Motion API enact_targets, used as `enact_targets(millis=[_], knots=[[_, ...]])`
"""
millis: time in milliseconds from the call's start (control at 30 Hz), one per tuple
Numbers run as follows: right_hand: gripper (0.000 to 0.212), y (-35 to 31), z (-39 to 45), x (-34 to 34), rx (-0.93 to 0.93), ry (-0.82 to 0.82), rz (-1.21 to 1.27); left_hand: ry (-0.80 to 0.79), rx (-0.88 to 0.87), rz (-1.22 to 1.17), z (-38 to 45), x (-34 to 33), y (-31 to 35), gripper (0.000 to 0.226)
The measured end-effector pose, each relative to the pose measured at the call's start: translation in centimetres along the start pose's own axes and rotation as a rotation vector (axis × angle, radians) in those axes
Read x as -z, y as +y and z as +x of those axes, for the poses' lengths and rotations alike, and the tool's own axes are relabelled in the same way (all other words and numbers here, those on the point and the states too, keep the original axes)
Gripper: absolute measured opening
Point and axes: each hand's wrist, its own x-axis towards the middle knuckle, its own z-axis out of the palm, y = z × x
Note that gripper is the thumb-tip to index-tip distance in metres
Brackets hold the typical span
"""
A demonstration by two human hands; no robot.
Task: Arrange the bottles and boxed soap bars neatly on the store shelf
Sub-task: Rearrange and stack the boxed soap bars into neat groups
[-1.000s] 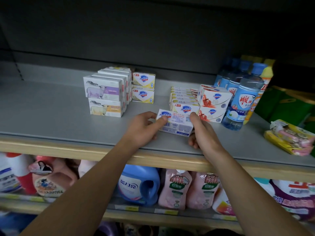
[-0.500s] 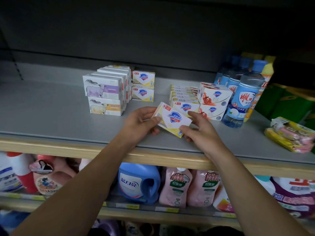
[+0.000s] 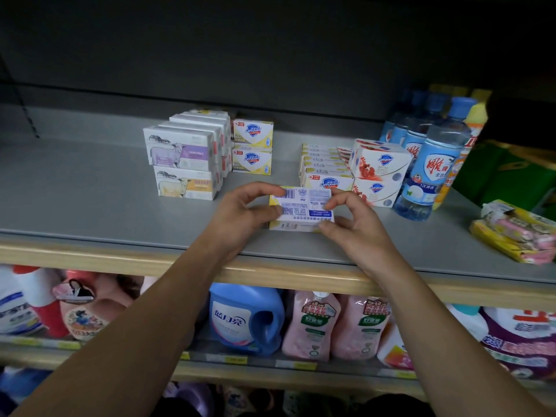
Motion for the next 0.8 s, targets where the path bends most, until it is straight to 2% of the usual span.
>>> enact_targets(millis=[100, 200, 300, 367, 467, 567, 700, 800], knots=[[0.048, 0.0, -0.1, -0.1, 0.006, -0.05, 0.018, 0.001, 0.015, -0.035, 0.0, 0.0, -0.1, 0.026], [0.057, 0.0, -0.2, -0.1, 0.026, -0.025, -0.049, -0.023, 0.034, -0.018, 0.0, 0.2, 0.0, 0.046], [0.045, 0.1, -0.1, -0.1, 0.03, 0.099, -0.145, -0.047, 0.005, 0.015, -0.1, 0.1, 0.1, 0.051], [0.035, 0.1, -0.1, -0.2, 0.048, 0.143, -0.223, -0.03, -0.019, 0.056, -0.3, -0.2, 0.1, 0.044], [0.017, 0.1, 0.0, -0.3, 0.05, 0.179, -0.272, 0.019, -0.078, 0.394, 0.0, -0.6, 0.0, 0.03], [0.003, 0.1, -0.1, -0.1, 0.0, 0.253, -0.223, 0.072, -0.137, 0.65, 0.1, -1.0, -0.2, 0.03], [0.032, 0.1, 0.1, 0.5, -0.055, 0.268, -0.352, 0.041, -0.119, 0.68, 0.2, -1.0, -0.4, 0.035], [0.046, -0.4, 0.3, 1.6, 0.079, 0.195, -0.742, 0.064, -0.114, 0.721, 0.6, -1.0, -0.6, 0.035]])
